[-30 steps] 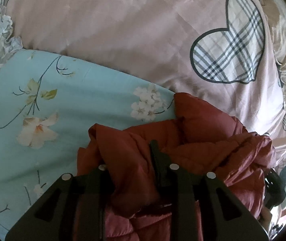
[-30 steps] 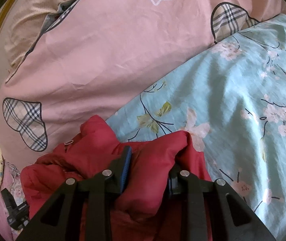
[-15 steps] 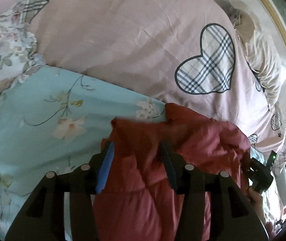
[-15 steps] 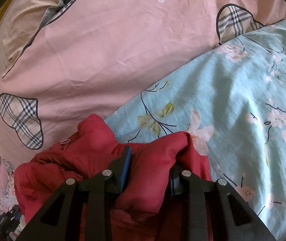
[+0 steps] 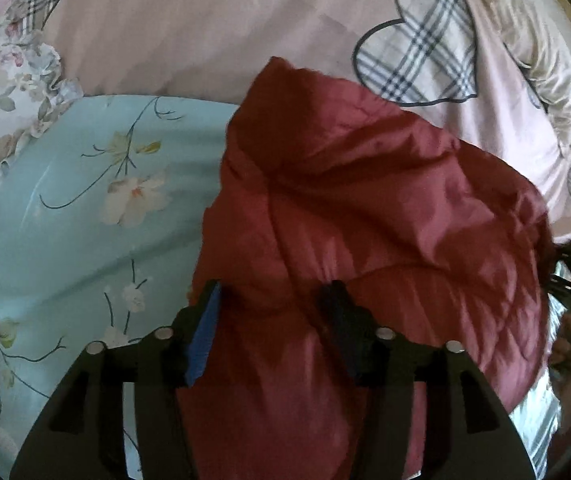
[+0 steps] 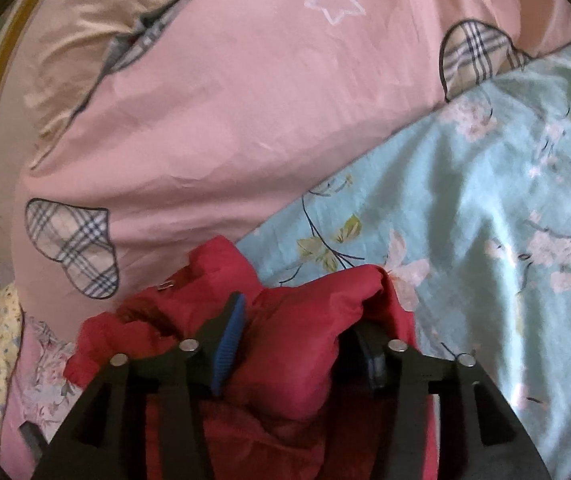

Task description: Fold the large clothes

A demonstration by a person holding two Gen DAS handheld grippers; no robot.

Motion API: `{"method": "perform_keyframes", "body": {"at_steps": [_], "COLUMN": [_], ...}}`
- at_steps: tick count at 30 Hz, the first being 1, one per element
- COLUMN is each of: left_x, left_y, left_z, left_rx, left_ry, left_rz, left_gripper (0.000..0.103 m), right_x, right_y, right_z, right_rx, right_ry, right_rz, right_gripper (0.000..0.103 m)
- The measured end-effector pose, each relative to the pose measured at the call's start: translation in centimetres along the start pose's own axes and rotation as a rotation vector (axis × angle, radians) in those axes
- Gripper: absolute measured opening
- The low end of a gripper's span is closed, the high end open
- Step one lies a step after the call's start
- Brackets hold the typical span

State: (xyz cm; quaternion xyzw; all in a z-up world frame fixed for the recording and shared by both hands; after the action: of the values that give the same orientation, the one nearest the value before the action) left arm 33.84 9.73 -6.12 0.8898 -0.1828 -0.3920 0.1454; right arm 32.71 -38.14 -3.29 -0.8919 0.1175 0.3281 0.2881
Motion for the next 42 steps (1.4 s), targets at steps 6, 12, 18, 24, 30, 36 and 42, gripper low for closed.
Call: {"method": "perform_keyframes", "body": {"at_steps": [6,12,18,24,30,36,42], "left_x": [0.3,-0.9,-2.8,-4.2,-3.9,-1.7,0.5], "left_y": [-0.7,-0.9,-1.8,-2.3,-2.7,-4.4,-6.0], "left_z": [-0.1,-0.1,0.0,0.0,0.7,0.8,0.9], "left_rx": [-0.018,-0.041,-0.083,-0.089,-0.082,-0.164,-0.266], "left_ry": [0.001,0.016,0.03,0.044,0.014,-0.03,-0.054], "left_rz": [0.008,0.035,0.08,0.091,0.098,0.177,0.286], "left_gripper": [0.065,0.065,0.065,0.065,0.073,0.084,0.087], "right_x": [-4.6,-4.9,-4.0,-5.2,-4.7,-3.3,-0.4], "right_y": [1.2,3.4,4.4,3.4,2.9,3.3,4.0], "right_z": [0.9,3.9,5.9,6.0,6.0,5.4,5.9], "right_rx": [-0.088,-0.127,-0.154,-0.205,-0.24,-0.208,-0.169], "right_ry": [0.081,0.0,-0.075,-0.052,-0.061,-0.105,-0.197], "right_rz": [0.028,0.018,0.007,0.002,-0.001,-0.036,-0.06], "right_gripper": [0.092,0.092,0.092,0.092,0.093,0.093,0.093]}}
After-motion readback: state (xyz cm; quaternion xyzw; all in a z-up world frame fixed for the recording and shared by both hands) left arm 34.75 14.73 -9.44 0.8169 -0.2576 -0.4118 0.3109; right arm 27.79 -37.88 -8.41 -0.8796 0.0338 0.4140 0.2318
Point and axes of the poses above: each gripper's, at about its wrist camera, not at the fingertips, and x roughly the way its jaws point, y to its right, z to its underside, the point moved 2 cm from there along x, roughly the way its jaws point, and after that the axes turned 14 degrees about z, right-handed, at the moved point
